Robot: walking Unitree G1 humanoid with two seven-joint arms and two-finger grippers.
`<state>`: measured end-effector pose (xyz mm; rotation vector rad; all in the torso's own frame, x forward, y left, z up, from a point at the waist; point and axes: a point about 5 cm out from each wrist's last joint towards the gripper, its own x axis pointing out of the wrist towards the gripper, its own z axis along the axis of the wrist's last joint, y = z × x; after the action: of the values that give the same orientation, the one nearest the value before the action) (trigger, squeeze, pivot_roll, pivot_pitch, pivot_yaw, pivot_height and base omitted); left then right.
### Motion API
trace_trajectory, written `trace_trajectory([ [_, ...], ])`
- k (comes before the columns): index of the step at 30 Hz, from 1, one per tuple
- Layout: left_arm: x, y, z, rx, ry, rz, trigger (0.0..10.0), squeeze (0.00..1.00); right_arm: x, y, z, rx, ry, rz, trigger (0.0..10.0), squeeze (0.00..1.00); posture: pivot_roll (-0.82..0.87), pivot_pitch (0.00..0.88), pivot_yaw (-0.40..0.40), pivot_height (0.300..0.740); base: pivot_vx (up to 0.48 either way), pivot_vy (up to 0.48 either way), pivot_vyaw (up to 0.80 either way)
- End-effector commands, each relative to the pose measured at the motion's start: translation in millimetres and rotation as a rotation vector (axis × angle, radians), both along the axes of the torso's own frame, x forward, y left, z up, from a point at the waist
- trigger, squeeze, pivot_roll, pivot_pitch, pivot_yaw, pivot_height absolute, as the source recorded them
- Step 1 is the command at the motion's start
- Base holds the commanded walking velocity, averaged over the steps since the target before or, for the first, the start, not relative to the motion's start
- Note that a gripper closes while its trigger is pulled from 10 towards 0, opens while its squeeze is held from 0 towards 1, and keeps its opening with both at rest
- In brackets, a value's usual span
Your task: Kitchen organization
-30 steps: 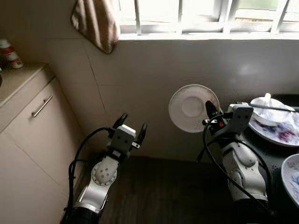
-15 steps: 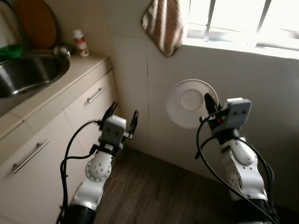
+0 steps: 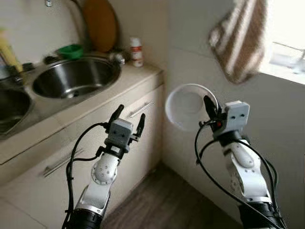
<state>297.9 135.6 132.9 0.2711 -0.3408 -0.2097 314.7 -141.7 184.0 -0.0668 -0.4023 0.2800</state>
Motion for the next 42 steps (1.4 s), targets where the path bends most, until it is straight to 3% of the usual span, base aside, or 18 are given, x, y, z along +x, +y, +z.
trace_trajectory([
  [1,1.1,-4.9,4.5,-0.008,-0.012,-0.015,10.0,0.0,-1.8,-8.0,1.7,-0.018,-0.019,-0.026,0.0,0.0,0.04,0.0,0.032,0.74,0.458,0.0,0.8],
  [18,3.4,-3.2,12.7,-0.001,-0.049,0.002,10.0,0.0,2.5,-14.9,20.8,-0.01,-0.11,-0.087,0.0,0.0,0.05,0.0,0.031,0.74,0.439,0.0,0.8],
  [21,4.1,-1.5,25.0,0.002,-0.108,0.02,10.0,0.0,2.8,-17.9,37.1,0.037,-0.174,-0.107,0.0,0.0,0.05,0.0,0.032,0.74,0.409,0.0,0.8],
  [30,4.5,1.4,56.5,-0.008,-0.26,0.066,10.0,0.0,6.8,-14.6,54.2,0.068,-0.217,-0.088,0.0,0.0,0.05,0.0,0.031,0.74,0.209,0.0,0.38],
  [40,3.8,0.1,58.5,0.029,-0.264,0.099,10.0,0.0,16.5,-6.6,49.2,0.049,-0.138,-0.021,0.0,0.0,0.06,0.0,0.025,0.74,0.0,0.0,0.0],
  [42,3.6,0.0,58.4,0.028,-0.265,0.104,10.0,0.0,23.2,-2.5,39.1,-0.007,-0.059,-0.007,0.0,0.0,0.06,0.0,0.024,0.74,0.0,0.0,0.0],
])
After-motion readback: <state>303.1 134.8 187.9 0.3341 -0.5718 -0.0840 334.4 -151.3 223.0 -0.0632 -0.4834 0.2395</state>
